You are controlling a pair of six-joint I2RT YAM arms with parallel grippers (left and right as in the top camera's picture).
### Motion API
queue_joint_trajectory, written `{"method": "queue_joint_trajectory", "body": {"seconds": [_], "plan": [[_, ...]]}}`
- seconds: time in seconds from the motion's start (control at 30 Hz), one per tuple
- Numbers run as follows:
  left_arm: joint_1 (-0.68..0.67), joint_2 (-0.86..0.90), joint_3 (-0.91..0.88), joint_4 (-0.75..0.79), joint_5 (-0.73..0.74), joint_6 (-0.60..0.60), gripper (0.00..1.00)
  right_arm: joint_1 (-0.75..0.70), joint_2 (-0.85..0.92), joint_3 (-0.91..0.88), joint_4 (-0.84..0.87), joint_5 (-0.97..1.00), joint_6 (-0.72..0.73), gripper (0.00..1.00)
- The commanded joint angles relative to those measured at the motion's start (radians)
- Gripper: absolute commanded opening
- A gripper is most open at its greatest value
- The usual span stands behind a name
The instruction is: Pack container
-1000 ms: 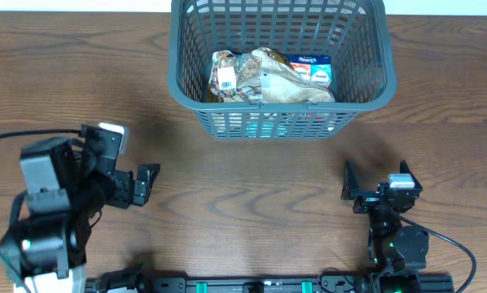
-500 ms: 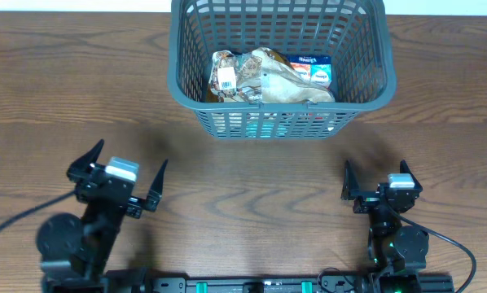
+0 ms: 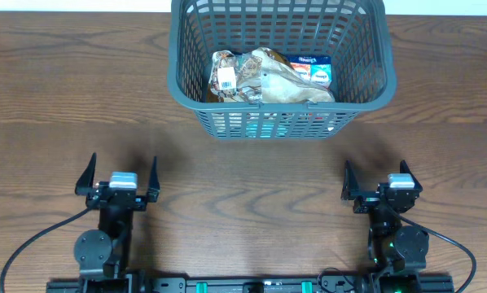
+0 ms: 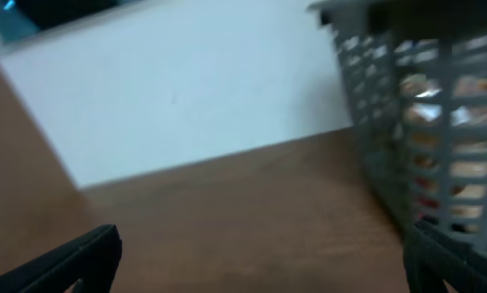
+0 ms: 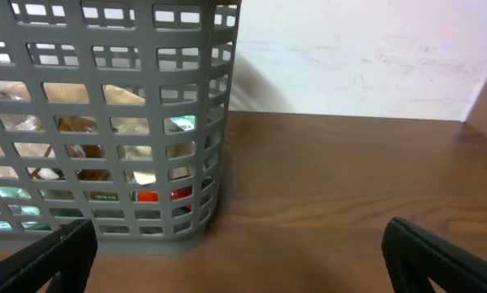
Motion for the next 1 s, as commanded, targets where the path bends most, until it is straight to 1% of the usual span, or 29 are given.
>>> {"method": "queue_joint_trajectory", "body": {"seconds": [0.0,0.07,0.13,0.27,0.4,0.53,0.57,0.6,0.63,0.7,0.97], "plan": [[-0.004,-0.042,-0.046,0.010,-0.110,-0.121,0.99,-0.005,-0.006,-0.002,-0.005,0.011,0.013,0.99],[-0.004,-0.062,-0.078,0.018,-0.111,-0.177,0.98,-0.005,-0.006,-0.002,-0.005,0.011,0.013,0.99],[-0.008,-0.078,-0.081,-0.021,-0.113,-0.244,0.99,-0.005,-0.006,-0.002,-0.005,0.011,0.014,0.99],[-0.029,-0.080,-0.081,-0.030,-0.113,-0.311,0.99,-0.005,-0.006,-0.002,-0.005,0.011,0.014,0.99],[-0.063,-0.080,-0.081,-0.055,-0.110,-0.439,0.98,-0.005,-0.006,-0.002,-0.005,0.011,0.014,0.99],[-0.096,-0.080,-0.081,-0.101,-0.036,-0.445,0.98,-0.005,-0.006,-0.002,-0.004,0.011,0.014,0.99],[-0.100,-0.080,-0.081,-0.115,-0.003,-0.438,0.98,-0.005,-0.006,-0.002,-0.005,0.011,0.014,0.99],[-0.101,-0.080,-0.081,-0.132,0.031,-0.428,1.00,-0.005,-0.006,-0.002,-0.005,0.011,0.014,0.99],[-0.103,-0.080,-0.081,-0.146,0.058,-0.416,0.98,-0.005,-0.006,-0.002,-0.005,0.011,0.014,0.99],[-0.114,-0.080,-0.081,-0.145,0.090,-0.386,0.99,-0.005,-0.006,-0.002,-0.005,0.011,0.014,0.99],[-0.120,-0.080,-0.081,-0.145,0.089,-0.370,0.98,-0.005,-0.006,-0.002,-0.005,0.011,0.014,0.99]]}}
